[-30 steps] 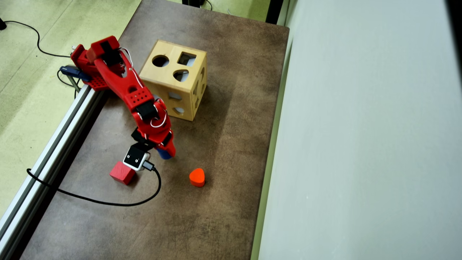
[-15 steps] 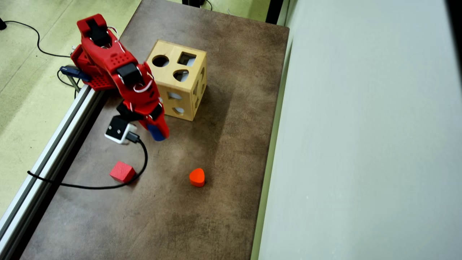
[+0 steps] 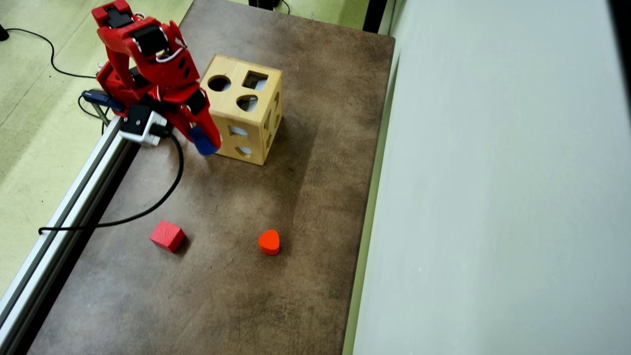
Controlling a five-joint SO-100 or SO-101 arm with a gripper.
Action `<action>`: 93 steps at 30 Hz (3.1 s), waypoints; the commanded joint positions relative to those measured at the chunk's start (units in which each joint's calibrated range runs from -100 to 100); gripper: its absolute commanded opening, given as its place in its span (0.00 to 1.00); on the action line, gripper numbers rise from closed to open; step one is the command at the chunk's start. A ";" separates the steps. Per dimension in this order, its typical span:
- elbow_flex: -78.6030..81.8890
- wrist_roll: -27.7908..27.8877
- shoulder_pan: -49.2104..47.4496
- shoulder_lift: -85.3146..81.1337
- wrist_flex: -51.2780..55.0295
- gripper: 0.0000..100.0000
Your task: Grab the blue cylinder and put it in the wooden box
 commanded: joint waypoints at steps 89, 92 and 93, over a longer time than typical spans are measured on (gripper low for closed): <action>33.86 -2.69 -28.29 -18.49 1.87 0.07; 36.81 -2.69 -28.29 -18.40 1.87 0.07; 37.98 -2.69 -28.29 -18.49 1.87 0.07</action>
